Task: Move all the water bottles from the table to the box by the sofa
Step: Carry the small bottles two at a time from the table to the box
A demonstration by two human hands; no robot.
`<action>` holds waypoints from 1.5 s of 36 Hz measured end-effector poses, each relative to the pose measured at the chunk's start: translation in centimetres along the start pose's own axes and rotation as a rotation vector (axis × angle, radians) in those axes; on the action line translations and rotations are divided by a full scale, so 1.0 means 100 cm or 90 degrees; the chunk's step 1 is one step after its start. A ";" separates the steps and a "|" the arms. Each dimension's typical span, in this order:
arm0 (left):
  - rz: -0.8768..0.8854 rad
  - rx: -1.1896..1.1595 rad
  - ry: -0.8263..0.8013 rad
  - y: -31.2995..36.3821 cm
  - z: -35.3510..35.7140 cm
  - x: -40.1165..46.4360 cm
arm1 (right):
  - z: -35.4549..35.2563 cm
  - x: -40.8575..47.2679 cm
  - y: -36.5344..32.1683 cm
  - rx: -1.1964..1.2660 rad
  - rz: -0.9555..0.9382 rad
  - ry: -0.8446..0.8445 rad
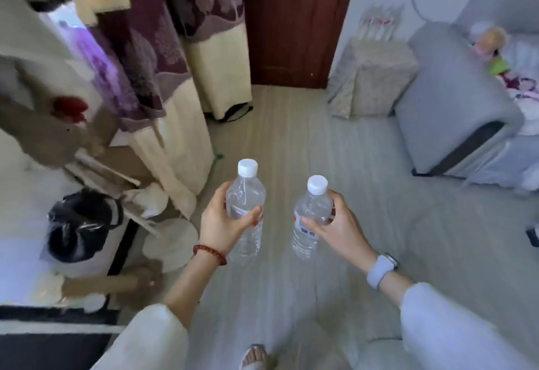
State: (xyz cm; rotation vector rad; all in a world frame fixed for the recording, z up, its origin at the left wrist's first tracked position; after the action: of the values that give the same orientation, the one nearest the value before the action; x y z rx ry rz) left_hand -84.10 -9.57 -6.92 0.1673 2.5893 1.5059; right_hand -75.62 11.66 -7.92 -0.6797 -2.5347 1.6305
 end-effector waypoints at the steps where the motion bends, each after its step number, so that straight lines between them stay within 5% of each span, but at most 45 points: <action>1: 0.012 0.005 -0.017 0.010 0.016 0.021 | -0.013 0.017 0.002 0.005 0.010 0.017; 10: 0.085 0.010 -0.125 0.092 0.171 0.213 | -0.132 0.202 0.043 0.012 0.037 0.140; 31: 0.126 0.018 -0.191 0.279 0.457 0.633 | -0.382 0.656 0.067 0.038 0.078 0.196; 44: 0.115 0.075 -0.299 0.394 0.627 0.896 | -0.523 0.946 0.070 -0.009 0.118 0.169; 54: 0.063 0.221 -0.291 0.408 0.771 1.050 | -0.597 1.153 0.138 -0.123 0.092 0.068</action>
State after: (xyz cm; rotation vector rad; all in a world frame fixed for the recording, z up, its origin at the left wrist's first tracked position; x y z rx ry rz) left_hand -172.72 93.91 -16.03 0.6065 2.4562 0.8896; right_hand -158.58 112.13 -15.47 -0.9614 -2.6417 1.3558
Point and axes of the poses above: each hand's wrist, its own x-axis towards the middle knuckle, its own z-axis out of the palm, y = z × x, the point moved 1 cm from there along x, towards the middle knuckle, and after that the axes turned 2 degrees about x, right-handed, at the moved point
